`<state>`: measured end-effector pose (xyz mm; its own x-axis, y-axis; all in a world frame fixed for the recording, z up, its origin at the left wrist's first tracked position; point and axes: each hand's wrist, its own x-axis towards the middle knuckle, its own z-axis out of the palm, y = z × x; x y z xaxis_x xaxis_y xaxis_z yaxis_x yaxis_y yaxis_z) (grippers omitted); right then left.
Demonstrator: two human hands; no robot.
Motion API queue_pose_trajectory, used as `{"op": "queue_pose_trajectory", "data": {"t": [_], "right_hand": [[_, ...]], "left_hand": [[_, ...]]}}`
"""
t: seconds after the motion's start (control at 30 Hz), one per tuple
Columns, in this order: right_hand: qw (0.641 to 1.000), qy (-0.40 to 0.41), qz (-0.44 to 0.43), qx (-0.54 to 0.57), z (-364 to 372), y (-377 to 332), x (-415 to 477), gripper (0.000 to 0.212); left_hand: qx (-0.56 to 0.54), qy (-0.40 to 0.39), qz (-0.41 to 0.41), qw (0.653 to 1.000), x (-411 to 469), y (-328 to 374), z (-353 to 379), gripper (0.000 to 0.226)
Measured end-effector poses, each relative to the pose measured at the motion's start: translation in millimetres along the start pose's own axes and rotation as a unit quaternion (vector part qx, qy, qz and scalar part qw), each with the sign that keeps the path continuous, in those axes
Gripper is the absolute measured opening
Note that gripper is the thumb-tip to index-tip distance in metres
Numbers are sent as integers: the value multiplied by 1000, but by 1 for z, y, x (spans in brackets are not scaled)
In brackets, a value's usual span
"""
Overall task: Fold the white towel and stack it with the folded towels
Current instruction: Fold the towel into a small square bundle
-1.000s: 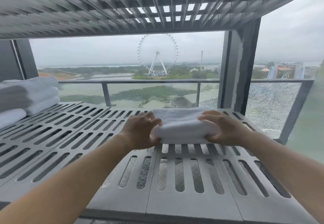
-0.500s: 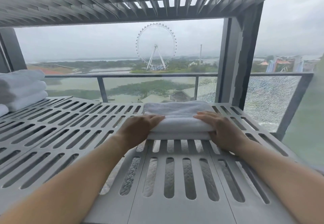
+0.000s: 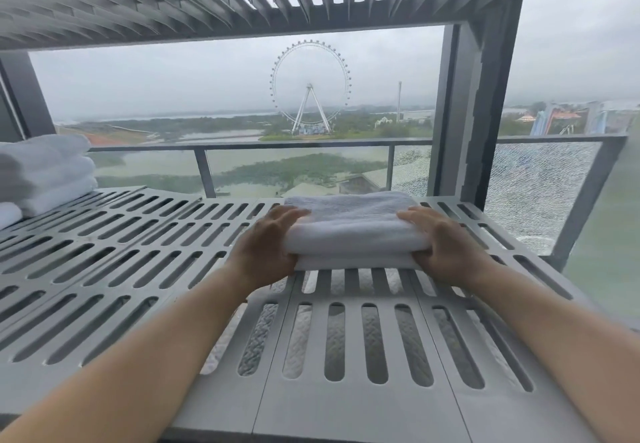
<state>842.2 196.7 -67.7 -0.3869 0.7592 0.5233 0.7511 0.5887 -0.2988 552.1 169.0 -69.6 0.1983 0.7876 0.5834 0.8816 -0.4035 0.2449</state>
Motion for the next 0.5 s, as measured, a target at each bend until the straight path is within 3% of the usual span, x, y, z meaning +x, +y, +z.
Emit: {"op": "queue_pose_trajectory", "data": {"t": [0.07, 0.17, 0.33, 0.43, 0.5], "right_hand": [[1000, 5, 0, -2, 3, -3, -1, 59], [1000, 11, 9, -4, 4, -6, -2, 58], [999, -32, -7, -17, -3, -11, -2, 60], [995, -101, -3, 4, -12, -23, 9, 62], [995, -100, 2, 13, -16, -32, 28, 57]], "left_hand": [[-57, 20, -99, 993, -1, -7, -6, 69], [-81, 0, -189, 979, -4, -17, -12, 55], [-48, 16, -206, 977, -1, -14, -15, 22], [-65, 0, -219, 974, 0, -8, -17, 42], [-86, -17, -228, 970, 3, -6, -17, 60]]}}
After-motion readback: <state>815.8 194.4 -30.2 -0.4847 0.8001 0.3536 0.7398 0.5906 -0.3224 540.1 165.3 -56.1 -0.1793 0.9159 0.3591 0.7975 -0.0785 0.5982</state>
